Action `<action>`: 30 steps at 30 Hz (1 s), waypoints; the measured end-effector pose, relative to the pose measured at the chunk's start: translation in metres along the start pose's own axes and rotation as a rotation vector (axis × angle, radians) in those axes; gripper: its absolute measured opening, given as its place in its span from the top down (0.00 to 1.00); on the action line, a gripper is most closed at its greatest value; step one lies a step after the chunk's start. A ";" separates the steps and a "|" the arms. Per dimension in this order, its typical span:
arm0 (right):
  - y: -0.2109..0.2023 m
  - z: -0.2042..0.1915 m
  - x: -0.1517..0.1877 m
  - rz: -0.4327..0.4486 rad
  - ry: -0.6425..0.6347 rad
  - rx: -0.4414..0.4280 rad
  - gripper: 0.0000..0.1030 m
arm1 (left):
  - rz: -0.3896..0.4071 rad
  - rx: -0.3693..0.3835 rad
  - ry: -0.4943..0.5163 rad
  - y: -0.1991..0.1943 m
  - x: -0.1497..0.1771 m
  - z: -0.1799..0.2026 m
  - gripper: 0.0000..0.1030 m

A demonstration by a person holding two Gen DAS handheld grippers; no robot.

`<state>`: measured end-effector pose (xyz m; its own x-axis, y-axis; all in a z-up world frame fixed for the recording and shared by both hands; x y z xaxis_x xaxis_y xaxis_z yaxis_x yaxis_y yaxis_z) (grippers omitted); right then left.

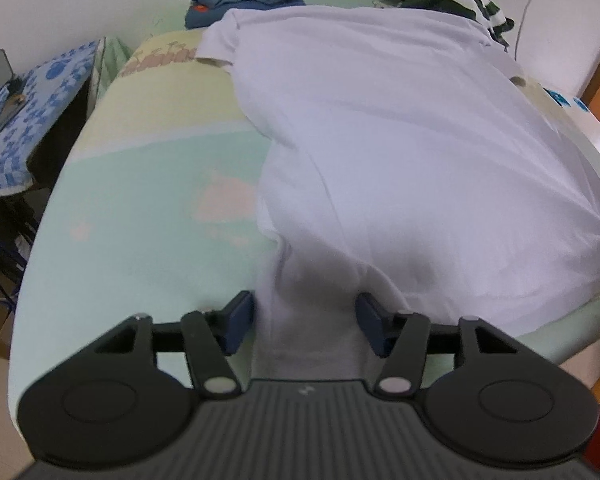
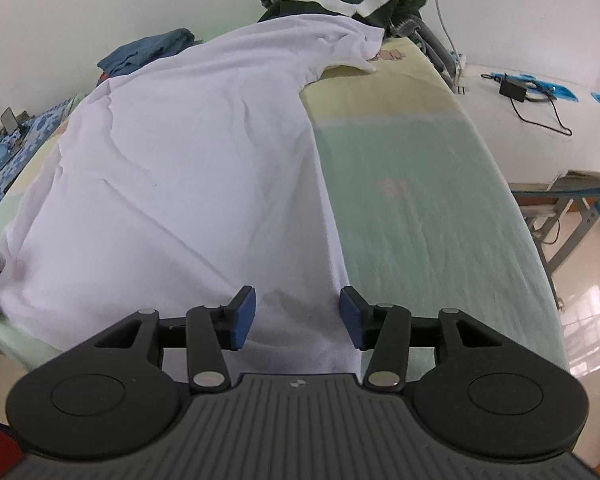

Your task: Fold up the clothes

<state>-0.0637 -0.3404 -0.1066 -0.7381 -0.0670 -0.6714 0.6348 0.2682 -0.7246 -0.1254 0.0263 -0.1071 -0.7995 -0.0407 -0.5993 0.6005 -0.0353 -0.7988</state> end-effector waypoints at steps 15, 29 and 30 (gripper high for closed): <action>-0.003 0.015 -0.004 0.024 -0.039 0.087 0.97 | 0.063 -0.070 -0.026 -0.024 -0.019 0.011 0.97; 0.000 0.009 0.000 0.011 -0.003 0.053 0.96 | 0.110 -0.096 -0.079 -0.042 -0.030 0.011 0.97; 0.000 0.007 0.000 0.005 -0.005 0.046 0.97 | 0.123 -0.101 -0.077 -0.046 -0.033 0.010 0.97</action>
Point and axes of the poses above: each gripper's, at about its wrist camera, not at the fingertips, and y roughly the way its jaws point, z to its right, x to its underside, the point moved 10 cm from there along y, roughly the way its jaws point, and after that the axes turned 3 degrees about z, right-handed, at the moved point
